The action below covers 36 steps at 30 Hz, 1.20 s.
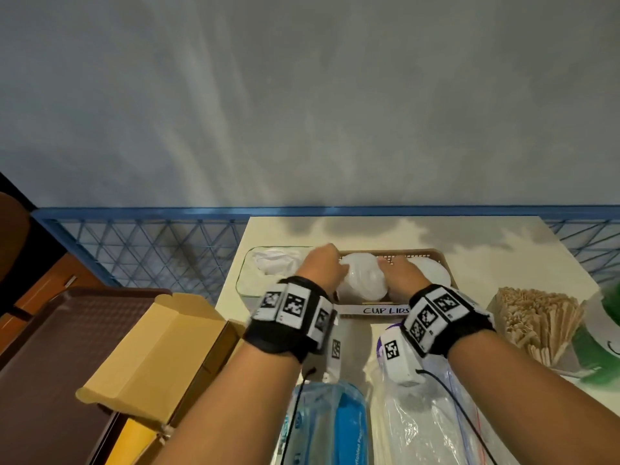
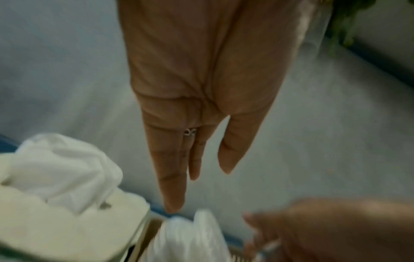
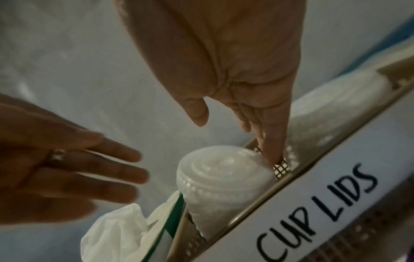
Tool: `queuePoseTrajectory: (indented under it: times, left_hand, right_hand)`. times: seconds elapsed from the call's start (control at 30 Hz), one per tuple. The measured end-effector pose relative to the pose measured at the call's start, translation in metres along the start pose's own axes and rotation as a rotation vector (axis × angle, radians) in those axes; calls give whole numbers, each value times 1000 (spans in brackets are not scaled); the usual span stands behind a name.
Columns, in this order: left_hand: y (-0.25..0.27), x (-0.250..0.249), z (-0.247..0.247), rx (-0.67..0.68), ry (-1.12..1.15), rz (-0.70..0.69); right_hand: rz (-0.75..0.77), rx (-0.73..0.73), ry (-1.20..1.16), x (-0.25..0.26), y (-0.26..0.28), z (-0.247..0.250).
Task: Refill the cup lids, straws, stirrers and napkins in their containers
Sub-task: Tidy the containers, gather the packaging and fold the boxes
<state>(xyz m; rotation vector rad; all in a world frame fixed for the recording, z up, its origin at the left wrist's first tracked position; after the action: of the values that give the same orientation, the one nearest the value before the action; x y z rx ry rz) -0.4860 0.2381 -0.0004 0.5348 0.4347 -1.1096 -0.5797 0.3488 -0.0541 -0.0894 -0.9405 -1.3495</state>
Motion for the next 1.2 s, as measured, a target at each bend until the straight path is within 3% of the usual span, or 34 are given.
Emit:
queuePoseTrajectory:
  times: [0.13,0.23,0.43,0.73,0.87,1.0,1.2]
  left_hand:
    - [-6,-11,-34,93,-134,-111]
    - [-17,2,-45,115,-123,-92]
    - [-29,13,-51,62,-104,-64]
    - [-38,18,-57,49,-186,-93]
    - [-41,21,-59,17,-232,-57]
    - [-42,20,-60,19,-251,-51]
    - [-37,19,-57,36,-268,-38]
  right_hand:
    - [-18,-19,47,-3,-3,-5]
    - [8,-10,78,-2,-3,-3]
    - [164,12,216,-6,-8,-7]
    - [372,-7,80,-11,-10,-21]
    - [269,-63,10,-11,-11,-18]
    - [165,-14,65,-12,-13,-20]
    - [154,-13,72,-13,-7,-20]
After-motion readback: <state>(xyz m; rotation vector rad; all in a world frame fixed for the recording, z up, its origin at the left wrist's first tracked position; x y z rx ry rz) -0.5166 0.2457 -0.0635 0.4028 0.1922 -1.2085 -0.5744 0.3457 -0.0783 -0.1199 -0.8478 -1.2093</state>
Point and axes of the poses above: each hand's wrist, its own y-axis away from the middle knuckle, its own z-axis out of the back of the hand, x = y × z, the point moved 1 cm from there along -y, towards the middle knuckle, and after that the axes turned 7 degrees about -z, right-handed, at the moved point
